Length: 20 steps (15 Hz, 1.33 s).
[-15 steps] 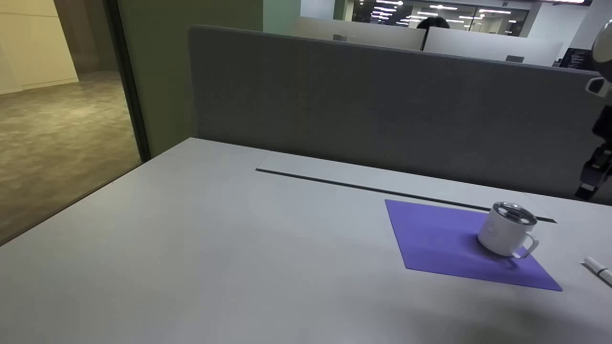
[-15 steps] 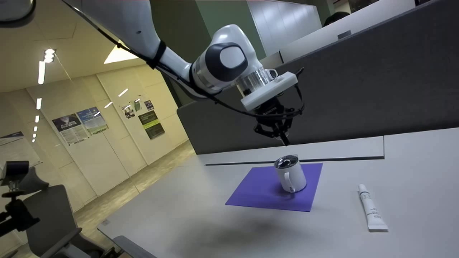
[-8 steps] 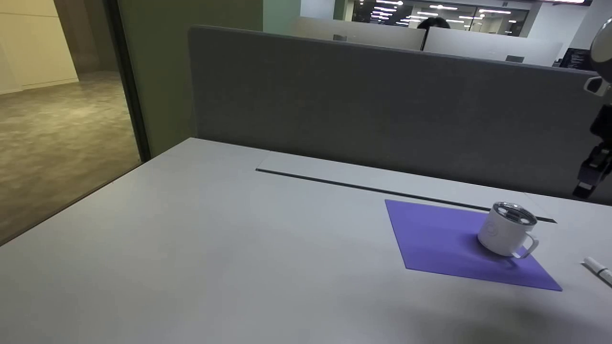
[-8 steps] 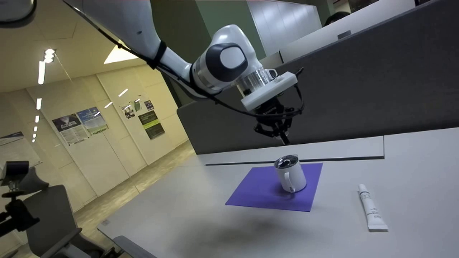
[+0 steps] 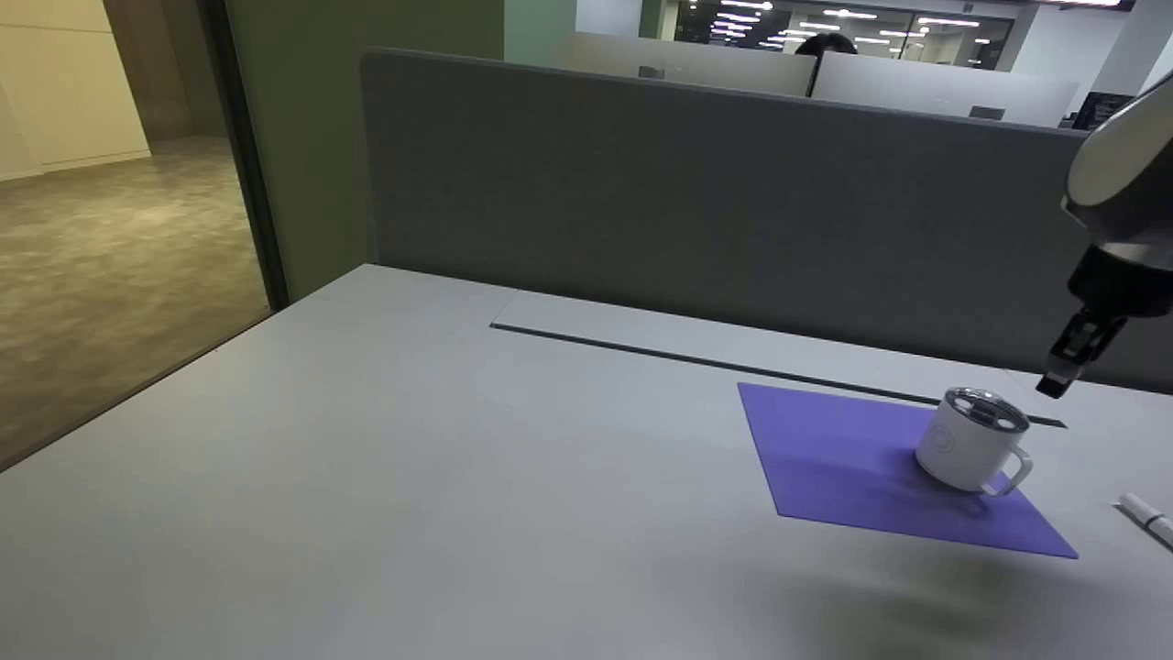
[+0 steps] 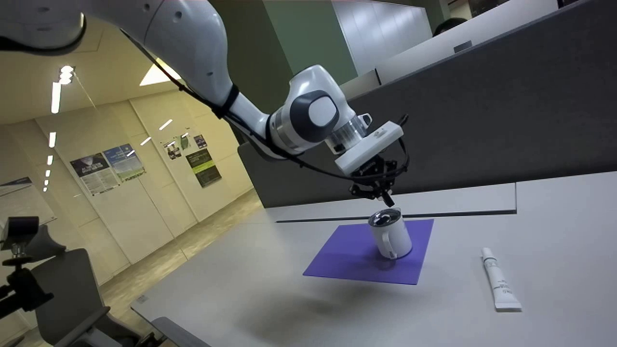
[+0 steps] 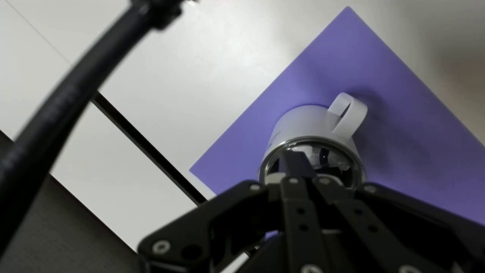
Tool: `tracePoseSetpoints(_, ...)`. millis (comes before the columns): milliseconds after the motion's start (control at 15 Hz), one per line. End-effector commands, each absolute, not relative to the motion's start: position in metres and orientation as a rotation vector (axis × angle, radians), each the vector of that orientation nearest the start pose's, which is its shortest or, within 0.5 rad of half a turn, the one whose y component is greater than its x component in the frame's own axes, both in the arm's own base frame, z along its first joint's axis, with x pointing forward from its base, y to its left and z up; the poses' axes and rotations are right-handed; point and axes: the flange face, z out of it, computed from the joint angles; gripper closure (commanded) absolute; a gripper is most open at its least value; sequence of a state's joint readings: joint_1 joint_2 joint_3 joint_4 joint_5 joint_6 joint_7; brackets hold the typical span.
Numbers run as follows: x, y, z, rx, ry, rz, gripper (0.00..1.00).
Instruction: Close the sliding lid on the travel mug
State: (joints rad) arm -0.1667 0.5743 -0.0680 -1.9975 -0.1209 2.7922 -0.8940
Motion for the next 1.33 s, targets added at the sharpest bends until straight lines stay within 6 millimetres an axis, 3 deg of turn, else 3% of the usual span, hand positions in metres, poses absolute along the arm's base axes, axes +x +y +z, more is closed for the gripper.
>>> tracePoseSetpoints(0,0.625,-0.134,0.178,-3.079,-1.263,-0.29,1.0)
tracePoseSetpoints(467,0.63,-0.124,0.159,-3.054,-1.278,-0.372,1.0)
tracePoseSetpoints(1267,0.626,-0.117,0.137,-2.994,-1.166,-0.312,1.0)
